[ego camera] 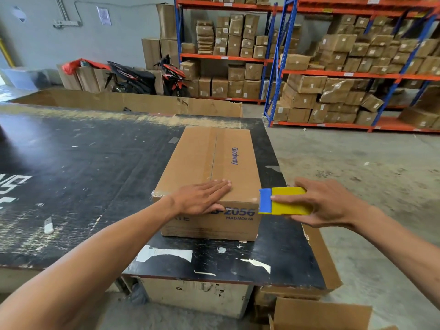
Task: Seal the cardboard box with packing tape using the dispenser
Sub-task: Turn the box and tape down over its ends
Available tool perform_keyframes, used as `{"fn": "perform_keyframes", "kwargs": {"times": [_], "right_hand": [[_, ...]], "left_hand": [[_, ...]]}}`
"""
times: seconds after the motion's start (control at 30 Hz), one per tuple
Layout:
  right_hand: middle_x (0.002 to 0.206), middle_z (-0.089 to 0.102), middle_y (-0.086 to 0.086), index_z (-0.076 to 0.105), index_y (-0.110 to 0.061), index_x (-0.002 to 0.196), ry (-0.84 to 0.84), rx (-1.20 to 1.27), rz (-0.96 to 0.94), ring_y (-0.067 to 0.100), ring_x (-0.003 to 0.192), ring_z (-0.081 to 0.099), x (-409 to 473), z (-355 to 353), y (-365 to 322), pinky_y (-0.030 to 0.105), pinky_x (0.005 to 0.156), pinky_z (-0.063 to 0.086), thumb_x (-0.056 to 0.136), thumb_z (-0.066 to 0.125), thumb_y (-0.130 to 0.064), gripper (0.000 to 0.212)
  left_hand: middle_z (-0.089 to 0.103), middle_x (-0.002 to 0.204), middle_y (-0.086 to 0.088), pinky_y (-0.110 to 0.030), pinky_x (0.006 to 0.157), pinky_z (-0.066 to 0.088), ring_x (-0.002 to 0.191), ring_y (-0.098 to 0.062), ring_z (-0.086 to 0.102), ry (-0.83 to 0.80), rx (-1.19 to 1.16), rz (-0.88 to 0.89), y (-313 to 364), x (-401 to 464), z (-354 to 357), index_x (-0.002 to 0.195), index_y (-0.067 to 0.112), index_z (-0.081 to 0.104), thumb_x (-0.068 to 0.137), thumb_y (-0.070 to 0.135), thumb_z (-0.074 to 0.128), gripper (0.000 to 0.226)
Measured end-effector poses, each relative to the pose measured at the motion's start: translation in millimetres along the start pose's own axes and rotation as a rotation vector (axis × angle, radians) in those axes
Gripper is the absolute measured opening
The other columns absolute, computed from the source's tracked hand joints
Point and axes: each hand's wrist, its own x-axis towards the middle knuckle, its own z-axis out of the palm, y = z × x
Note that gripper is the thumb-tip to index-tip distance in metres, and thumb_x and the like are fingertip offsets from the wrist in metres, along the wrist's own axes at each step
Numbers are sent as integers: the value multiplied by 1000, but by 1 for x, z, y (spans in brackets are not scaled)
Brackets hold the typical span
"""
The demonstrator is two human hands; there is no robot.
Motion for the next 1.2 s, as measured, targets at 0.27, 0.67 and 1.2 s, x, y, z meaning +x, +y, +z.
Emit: {"fn": "perform_keyframes", "kwargs": {"times": [0.27, 0.67, 1.2], "right_hand": [[82, 54, 2, 44, -49, 138, 32, -1, 9, 14, 52, 45, -12, 22, 20, 23, 44, 23, 80, 54, -58, 59], [83, 54, 3, 59, -46, 133, 118, 28, -31, 19, 51, 50, -27, 25, 34, 24, 42, 29, 81, 59, -59, 53], [83, 58, 13, 63, -28, 121, 110, -223, -59, 25, 52, 57, -10, 58, 4, 27, 37, 41, 71, 74, -41, 53]], "left_hand": [[41, 153, -20, -42, 118, 29, 140, -32, 42, -13, 7, -13, 4, 7, -10, 153, 0, 26, 105, 55, 14, 74], [41, 149, -29, -45, 116, 23, 139, -39, 40, -57, 8, -33, 48, 75, 4, 145, -9, 39, 99, 60, 2, 91], [58, 134, -28, -47, 101, 50, 123, -38, 59, -73, 35, -102, 51, 76, 11, 134, -10, 53, 106, 51, 18, 76]]}}
